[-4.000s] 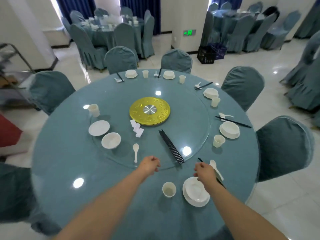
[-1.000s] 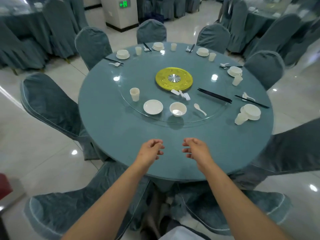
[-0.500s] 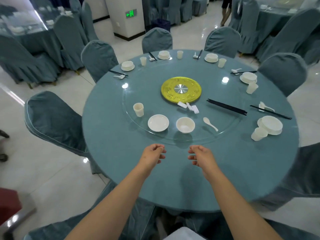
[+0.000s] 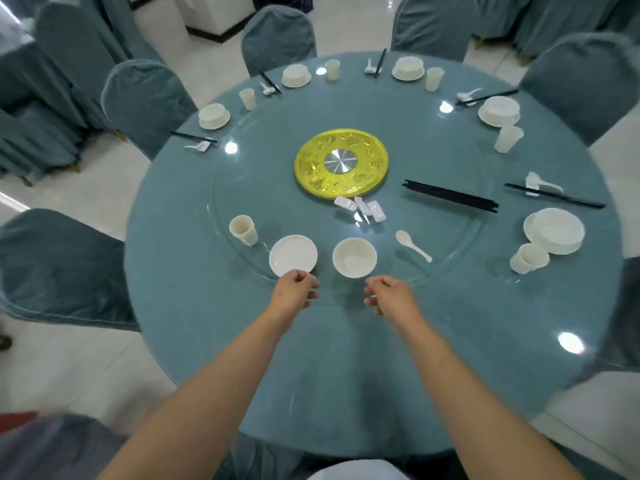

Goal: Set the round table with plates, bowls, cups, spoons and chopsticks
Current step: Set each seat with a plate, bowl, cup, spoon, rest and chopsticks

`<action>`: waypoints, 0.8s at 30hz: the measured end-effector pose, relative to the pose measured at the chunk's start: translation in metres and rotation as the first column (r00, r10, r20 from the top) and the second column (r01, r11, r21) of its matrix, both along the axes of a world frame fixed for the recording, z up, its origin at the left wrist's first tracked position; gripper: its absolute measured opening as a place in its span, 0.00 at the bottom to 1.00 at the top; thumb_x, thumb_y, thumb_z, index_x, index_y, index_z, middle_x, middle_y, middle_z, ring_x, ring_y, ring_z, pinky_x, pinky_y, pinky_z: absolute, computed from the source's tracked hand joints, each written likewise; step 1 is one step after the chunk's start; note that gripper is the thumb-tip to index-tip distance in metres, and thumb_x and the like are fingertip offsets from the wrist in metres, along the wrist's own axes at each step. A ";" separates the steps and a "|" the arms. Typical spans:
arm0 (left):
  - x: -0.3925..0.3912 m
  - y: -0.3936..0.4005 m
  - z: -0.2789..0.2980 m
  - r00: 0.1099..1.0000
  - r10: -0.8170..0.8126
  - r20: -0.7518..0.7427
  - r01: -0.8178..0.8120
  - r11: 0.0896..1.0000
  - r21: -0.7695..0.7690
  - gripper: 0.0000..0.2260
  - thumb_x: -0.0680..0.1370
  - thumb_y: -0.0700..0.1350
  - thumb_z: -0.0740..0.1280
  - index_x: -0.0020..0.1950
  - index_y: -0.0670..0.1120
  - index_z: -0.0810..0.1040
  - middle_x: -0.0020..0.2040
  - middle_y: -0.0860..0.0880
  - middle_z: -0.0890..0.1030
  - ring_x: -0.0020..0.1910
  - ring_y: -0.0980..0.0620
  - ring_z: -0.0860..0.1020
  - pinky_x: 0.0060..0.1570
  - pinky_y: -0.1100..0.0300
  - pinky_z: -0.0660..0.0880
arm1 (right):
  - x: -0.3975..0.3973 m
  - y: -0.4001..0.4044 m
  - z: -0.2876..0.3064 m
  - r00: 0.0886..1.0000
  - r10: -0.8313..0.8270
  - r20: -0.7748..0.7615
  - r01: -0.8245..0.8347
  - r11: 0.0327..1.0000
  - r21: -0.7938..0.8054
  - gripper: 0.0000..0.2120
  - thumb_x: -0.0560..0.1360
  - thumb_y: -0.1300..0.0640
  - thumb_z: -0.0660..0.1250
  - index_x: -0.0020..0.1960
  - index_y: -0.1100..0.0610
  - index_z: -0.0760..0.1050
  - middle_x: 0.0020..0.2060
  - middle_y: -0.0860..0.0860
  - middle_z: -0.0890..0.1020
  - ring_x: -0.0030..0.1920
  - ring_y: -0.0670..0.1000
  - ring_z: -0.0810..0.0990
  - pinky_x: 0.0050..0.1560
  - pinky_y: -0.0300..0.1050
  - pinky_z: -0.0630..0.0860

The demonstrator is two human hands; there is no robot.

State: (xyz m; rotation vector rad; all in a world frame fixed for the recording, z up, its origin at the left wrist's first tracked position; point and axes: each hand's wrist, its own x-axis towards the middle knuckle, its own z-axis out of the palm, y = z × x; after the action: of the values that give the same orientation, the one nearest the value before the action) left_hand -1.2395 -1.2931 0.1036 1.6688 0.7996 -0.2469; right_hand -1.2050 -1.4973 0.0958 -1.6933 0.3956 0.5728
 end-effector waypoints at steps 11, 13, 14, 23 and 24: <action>0.081 0.076 -0.046 0.995 0.045 -0.093 -0.022 0.972 0.235 0.04 0.76 0.43 0.65 0.47 0.43 0.75 0.49 0.42 0.83 0.47 0.44 0.81 0.51 0.51 0.76 | 0.060 0.013 -0.024 0.999 -0.020 -0.037 0.013 0.981 -0.193 0.07 0.76 0.55 0.63 0.43 0.54 0.79 0.37 0.50 0.83 0.32 0.47 0.81 0.30 0.39 0.73; 0.088 0.093 -0.059 0.986 0.074 -0.149 -0.019 0.940 0.342 0.07 0.76 0.43 0.64 0.51 0.43 0.78 0.51 0.42 0.82 0.54 0.41 0.79 0.54 0.53 0.74 | 0.073 0.020 -0.033 0.999 -0.011 -0.032 0.003 0.974 -0.227 0.07 0.75 0.55 0.63 0.42 0.53 0.78 0.36 0.51 0.82 0.34 0.49 0.81 0.31 0.40 0.72; 0.090 0.099 -0.065 0.981 0.087 -0.175 -0.015 0.926 0.378 0.09 0.76 0.43 0.64 0.54 0.42 0.79 0.53 0.42 0.82 0.56 0.41 0.78 0.54 0.54 0.73 | 0.079 0.023 -0.038 1.000 -0.012 -0.027 0.005 0.970 -0.243 0.07 0.75 0.56 0.63 0.42 0.54 0.78 0.35 0.51 0.82 0.34 0.50 0.80 0.33 0.42 0.72; 0.107 0.132 -0.116 0.968 0.017 -0.252 0.119 0.848 0.517 0.08 0.76 0.40 0.64 0.49 0.34 0.77 0.48 0.36 0.80 0.51 0.37 0.77 0.49 0.52 0.70 | 0.111 0.049 -0.080 1.000 -0.008 -0.005 0.005 0.888 -0.460 0.14 0.75 0.58 0.64 0.60 0.57 0.77 0.50 0.53 0.82 0.48 0.52 0.78 0.51 0.41 0.71; 0.109 0.133 -0.119 0.968 0.004 -0.253 0.133 0.841 0.524 0.08 0.76 0.40 0.64 0.48 0.34 0.78 0.46 0.37 0.80 0.49 0.38 0.78 0.46 0.53 0.70 | 0.113 0.051 -0.083 1.000 -0.005 -0.009 0.000 0.876 -0.483 0.15 0.76 0.58 0.64 0.61 0.57 0.77 0.50 0.53 0.82 0.48 0.52 0.78 0.50 0.40 0.70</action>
State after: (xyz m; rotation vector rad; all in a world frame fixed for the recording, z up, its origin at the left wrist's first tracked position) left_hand -1.1305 -1.1602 -0.0150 2.2309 1.0677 -0.2976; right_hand -1.0919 -1.4463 0.0133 -2.1702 0.5847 0.5051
